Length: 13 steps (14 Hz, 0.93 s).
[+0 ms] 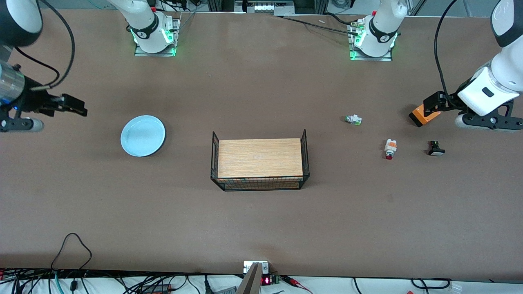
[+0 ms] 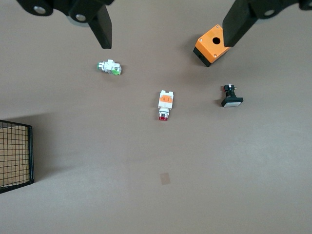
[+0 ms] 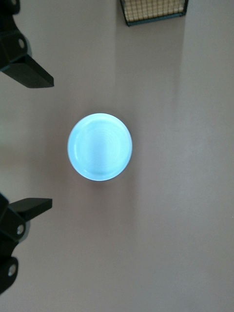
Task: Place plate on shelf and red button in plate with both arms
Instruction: 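Move the right gripper down to the rim of the light blue plate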
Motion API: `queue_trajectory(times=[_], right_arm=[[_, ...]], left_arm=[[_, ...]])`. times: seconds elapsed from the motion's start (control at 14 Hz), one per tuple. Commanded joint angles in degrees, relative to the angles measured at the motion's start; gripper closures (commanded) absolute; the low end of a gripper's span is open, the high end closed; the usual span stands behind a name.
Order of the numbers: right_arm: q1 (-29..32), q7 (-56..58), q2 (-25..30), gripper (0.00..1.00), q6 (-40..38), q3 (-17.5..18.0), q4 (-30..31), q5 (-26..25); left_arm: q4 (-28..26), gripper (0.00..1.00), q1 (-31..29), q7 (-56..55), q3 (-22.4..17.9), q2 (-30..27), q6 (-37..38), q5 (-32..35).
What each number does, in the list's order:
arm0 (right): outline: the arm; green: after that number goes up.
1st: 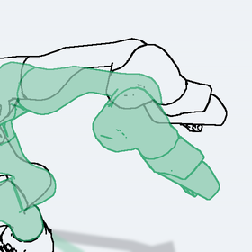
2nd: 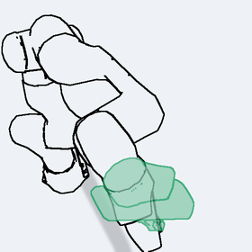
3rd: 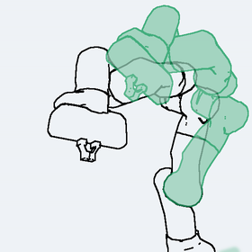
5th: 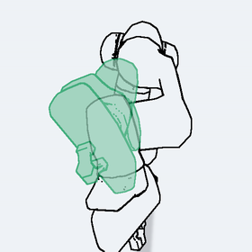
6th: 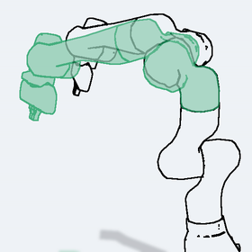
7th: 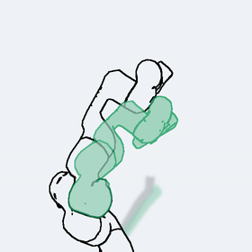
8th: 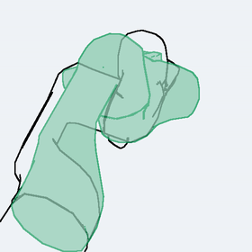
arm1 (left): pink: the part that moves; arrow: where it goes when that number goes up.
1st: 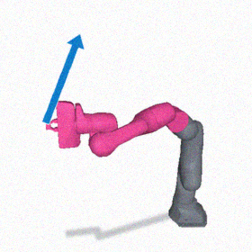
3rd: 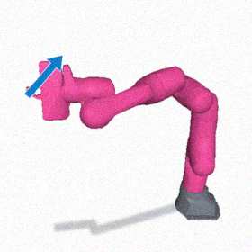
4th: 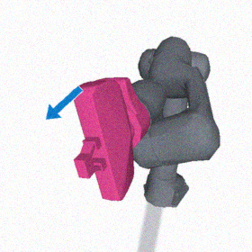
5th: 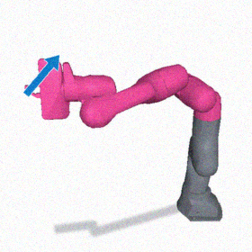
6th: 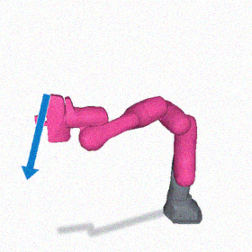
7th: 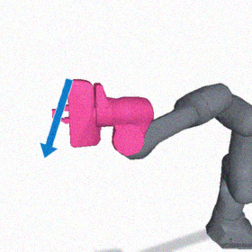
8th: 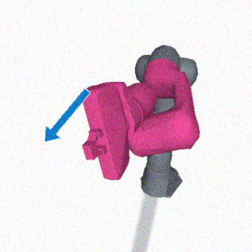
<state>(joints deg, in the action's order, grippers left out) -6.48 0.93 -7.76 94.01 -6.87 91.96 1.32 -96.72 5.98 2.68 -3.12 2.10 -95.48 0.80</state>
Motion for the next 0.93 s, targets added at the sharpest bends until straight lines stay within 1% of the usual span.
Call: queue_trajectory(times=[0.0,0.07,0.14,0.21,0.29,0.5,0.64,0.71,0.79,0.86], right_arm=[[-0.46,-0.84,-4.00,0.00,4.33,-0.07,0.33,-1.14],[-0.46,-0.84,-5.76,0.00,6.00,-0.07,0.42,-1.66],[-0.38,-0.84,-7.25,0.00,7.84,-0.07,0.68,-3.23],[-0.12,-0.84,-8.14,0.00,9.51,-0.07,1.90,-3.77],[0.06,-0.84,-8.23,0.00,12.14,-0.07,4.52,-3.78],[0.94,-0.84,-7.45,0.00,20.13,-0.42,13.83,-3.86],[1.90,-1.02,-5.26,0.00,30.57,-0.33,24.36,-3.69],[2.26,-1.02,-4.90,0.00,34.89,-0.33,28.59,-3.52],[2.43,-0.84,-4.81,0.00,39.19,-0.33,32.11,-3.51],[2.52,-0.84,-4.81,0.00,41.76,-0.33,34.41,-3.51]], left_arm=[[-0.75,0.00,0.17,-0.31,-0.13,-0.61,-0.32,0.16],[-0.75,0.00,0.17,-0.31,-0.13,-0.61,-0.32,0.16],[-0.75,0.00,0.17,-0.31,-0.13,-0.61,-0.32,0.16],[-0.75,0.00,0.17,-0.31,-0.13,-0.61,-0.32,0.16],[-0.75,0.00,0.17,-0.31,-0.13,-0.61,-0.32,0.16],[-0.75,0.00,0.17,-0.31,-0.13,-0.61,-0.32,0.16],[-0.75,0.00,0.17,-0.31,-0.13,-0.61,-0.32,0.16],[-0.75,0.00,0.17,-0.31,-0.13,-0.61,-0.32,0.16],[-0.75,0.00,0.17,-0.31,-0.13,-0.61,-0.32,0.16],[-0.75,0.00,0.17,-0.31,-0.13,-0.61,-0.32,0.16]])
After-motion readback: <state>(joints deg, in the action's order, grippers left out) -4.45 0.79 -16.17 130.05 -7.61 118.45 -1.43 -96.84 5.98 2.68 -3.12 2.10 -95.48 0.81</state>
